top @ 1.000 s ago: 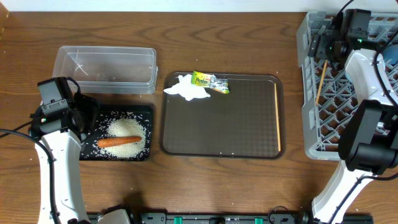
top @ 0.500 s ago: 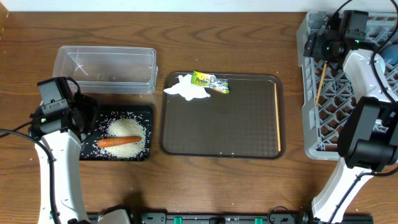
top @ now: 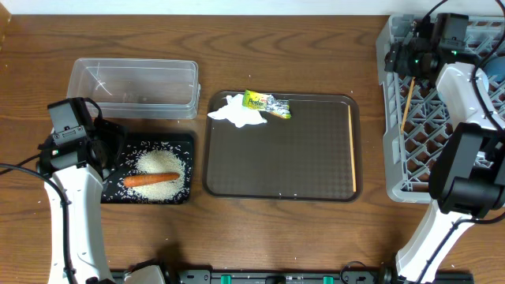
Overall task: Sort waste into correct bins and load items into the dishwasher rack
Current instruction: 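Move the right gripper back to the remaining chopstick on the tray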
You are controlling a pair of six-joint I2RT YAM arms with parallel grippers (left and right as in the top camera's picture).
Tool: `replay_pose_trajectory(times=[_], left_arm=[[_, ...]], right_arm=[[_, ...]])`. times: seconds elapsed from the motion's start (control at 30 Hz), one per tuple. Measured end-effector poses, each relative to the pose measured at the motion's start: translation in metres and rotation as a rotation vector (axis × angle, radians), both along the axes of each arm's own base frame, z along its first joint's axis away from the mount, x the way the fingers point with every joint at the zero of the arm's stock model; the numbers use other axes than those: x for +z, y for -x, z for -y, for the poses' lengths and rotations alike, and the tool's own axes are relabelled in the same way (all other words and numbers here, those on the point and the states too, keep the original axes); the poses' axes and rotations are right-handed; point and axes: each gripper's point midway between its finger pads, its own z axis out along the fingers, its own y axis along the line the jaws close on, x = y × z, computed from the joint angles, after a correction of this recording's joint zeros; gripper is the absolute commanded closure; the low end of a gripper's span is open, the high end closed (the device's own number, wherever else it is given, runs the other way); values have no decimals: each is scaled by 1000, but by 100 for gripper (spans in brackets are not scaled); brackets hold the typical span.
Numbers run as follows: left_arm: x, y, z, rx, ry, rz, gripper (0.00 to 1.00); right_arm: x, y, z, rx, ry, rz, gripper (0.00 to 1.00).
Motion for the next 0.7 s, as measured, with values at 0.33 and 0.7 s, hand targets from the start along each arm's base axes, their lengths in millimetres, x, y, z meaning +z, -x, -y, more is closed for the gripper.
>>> replay_pose_trajectory(times=[0.33,0.7], left_arm=[[0,0,0,0,0,0,2],[0,0,0,0,0,0,2]], right_arm=[[22,2,-14,50,-65,37,13],[70,26,-26,62,-99,51,13]])
